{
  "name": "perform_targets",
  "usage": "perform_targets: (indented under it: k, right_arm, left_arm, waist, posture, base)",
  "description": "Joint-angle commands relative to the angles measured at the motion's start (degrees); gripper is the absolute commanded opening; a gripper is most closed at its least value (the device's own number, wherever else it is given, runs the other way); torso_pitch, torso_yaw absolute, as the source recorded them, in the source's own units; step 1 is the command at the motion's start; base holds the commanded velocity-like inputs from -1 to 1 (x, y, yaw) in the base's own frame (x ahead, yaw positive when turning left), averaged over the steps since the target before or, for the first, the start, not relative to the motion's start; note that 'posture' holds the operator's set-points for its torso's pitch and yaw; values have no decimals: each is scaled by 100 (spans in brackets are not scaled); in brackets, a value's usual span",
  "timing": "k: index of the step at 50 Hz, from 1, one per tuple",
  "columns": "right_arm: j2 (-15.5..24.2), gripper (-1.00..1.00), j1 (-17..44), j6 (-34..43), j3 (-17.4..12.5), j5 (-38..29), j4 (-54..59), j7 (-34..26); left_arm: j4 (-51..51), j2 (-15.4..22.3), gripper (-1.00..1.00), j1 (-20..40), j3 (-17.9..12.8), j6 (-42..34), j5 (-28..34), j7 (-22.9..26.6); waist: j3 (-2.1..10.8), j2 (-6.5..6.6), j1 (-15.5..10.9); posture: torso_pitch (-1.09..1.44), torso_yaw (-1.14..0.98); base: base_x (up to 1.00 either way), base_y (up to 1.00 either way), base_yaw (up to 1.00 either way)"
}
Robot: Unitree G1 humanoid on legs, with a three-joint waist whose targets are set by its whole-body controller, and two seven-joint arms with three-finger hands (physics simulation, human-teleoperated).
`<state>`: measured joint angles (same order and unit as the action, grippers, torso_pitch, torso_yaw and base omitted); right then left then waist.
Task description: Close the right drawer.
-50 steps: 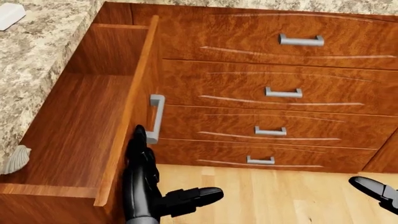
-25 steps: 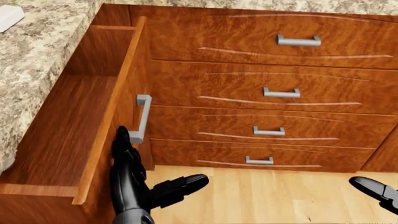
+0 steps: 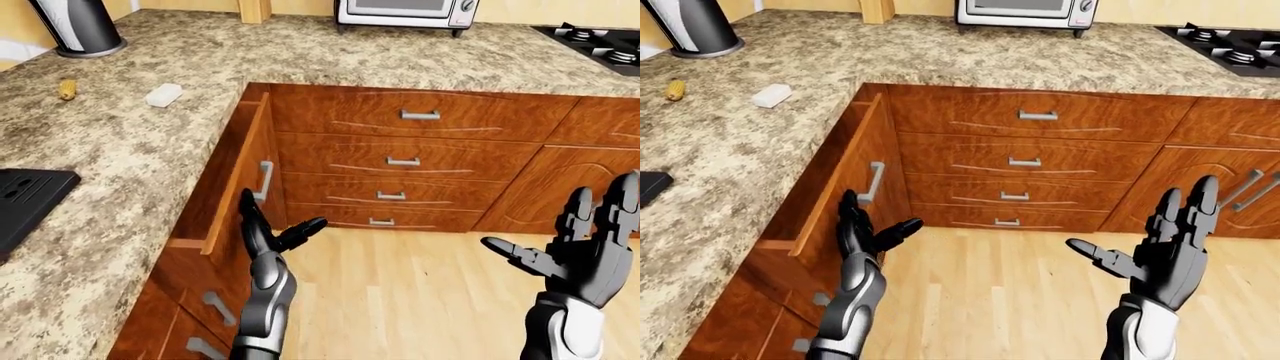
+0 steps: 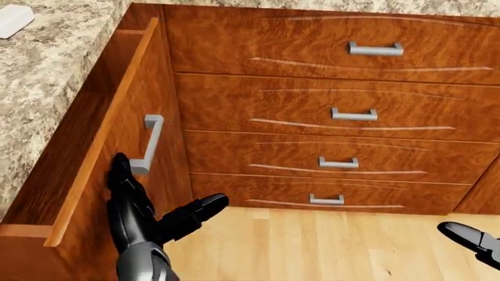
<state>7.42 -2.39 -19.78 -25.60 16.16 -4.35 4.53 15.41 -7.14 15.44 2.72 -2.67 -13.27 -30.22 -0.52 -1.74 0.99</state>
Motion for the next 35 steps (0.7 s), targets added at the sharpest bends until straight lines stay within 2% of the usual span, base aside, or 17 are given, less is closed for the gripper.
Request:
perform_targets:
  k: [1,18,35]
  right_arm:
    - [77,100,83,-161,-37,-11,-234,-17]
    - [82,100,95,-174,-18,-33,-198,-17]
    - [74,100,82,-185,-18,-50,-209,-27]
  left_arm:
    - [-118,94,100,145,-262,136,-59,-235]
    - [351,517,100,703,-730,213,-475,-554]
    - [872,954,100,1106,-1074,383,-880,-736]
  waist:
    - [78,-41,-36]
    - [85,-5,-31]
    - [116,39,-32]
  posture:
    - [0,0]
    - [0,0]
    - [0,0]
  base:
    - [0,0,0]
    - [0,0,0]
    - [0,0,0]
